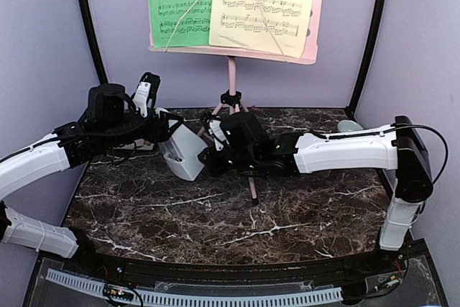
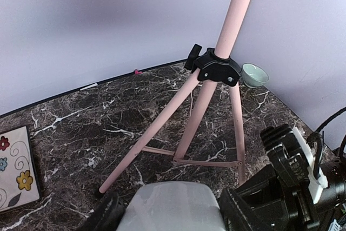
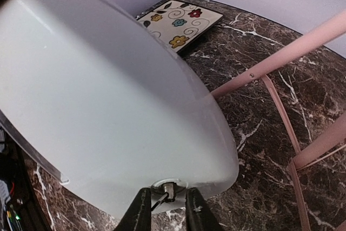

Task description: Set up the instrument practice props

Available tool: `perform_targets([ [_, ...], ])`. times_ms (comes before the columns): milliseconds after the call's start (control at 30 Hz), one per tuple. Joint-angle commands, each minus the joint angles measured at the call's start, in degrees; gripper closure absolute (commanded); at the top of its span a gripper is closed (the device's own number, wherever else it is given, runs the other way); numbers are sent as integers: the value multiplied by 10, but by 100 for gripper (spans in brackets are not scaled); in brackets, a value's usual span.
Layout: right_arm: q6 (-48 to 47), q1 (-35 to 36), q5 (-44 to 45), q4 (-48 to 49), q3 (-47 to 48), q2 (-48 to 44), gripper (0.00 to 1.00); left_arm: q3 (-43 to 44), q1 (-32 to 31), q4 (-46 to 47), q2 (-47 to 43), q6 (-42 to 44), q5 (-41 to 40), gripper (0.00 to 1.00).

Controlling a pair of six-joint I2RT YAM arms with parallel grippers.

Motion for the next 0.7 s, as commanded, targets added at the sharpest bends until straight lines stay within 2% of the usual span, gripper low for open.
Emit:
perform_targets([
  [0, 17, -2, 14, 16, 4, 0, 81, 8, -3, 86, -28, -1, 9, 100],
  [167, 29, -14, -21, 29, 0, -1, 100, 6, -3, 96, -26, 1, 7, 100],
  [433, 142, -61, -72, 63, -12, -10, 100, -3, -7, 120, -27, 29, 9, 100],
  [667, 299, -107, -184, 109, 5, 22, 100, -11, -50, 146, -24, 111, -13, 100],
])
